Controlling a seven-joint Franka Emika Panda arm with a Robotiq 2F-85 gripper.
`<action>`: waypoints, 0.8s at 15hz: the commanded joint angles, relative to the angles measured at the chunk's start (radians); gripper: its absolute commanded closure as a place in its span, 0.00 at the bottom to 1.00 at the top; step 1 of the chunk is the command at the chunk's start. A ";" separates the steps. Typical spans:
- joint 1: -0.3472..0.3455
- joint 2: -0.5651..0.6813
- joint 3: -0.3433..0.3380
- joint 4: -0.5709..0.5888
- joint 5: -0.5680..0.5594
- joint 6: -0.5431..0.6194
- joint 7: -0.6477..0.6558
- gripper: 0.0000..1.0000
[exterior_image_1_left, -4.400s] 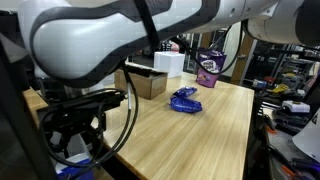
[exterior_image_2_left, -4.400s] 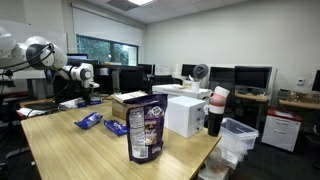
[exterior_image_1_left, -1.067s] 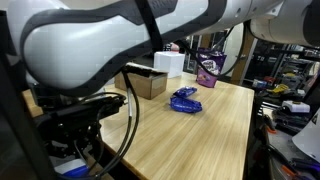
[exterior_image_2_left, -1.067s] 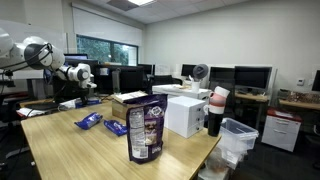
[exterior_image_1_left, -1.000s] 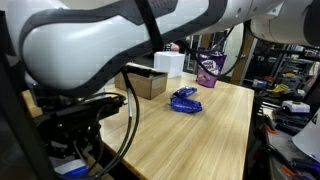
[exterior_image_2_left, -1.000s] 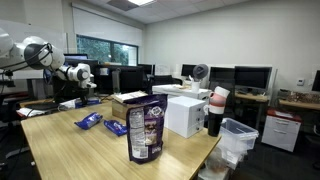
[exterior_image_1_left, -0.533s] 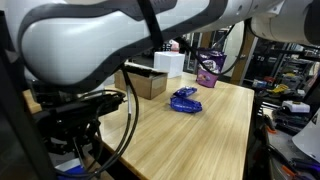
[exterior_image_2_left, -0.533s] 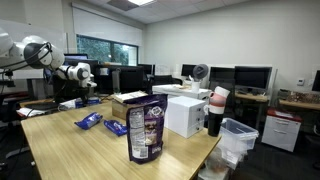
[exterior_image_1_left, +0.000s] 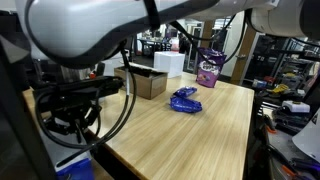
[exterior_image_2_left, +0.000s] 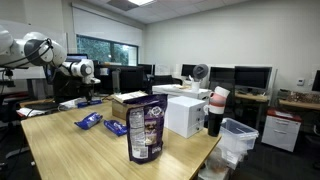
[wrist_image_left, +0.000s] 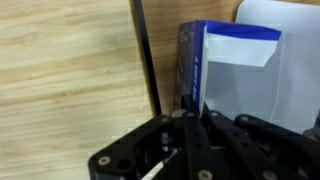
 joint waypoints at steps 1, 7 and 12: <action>-0.010 -0.044 -0.003 -0.025 -0.002 -0.030 -0.017 0.94; -0.050 -0.046 0.039 -0.017 0.034 -0.052 -0.116 0.94; -0.140 -0.031 0.130 -0.009 0.105 -0.043 -0.349 0.94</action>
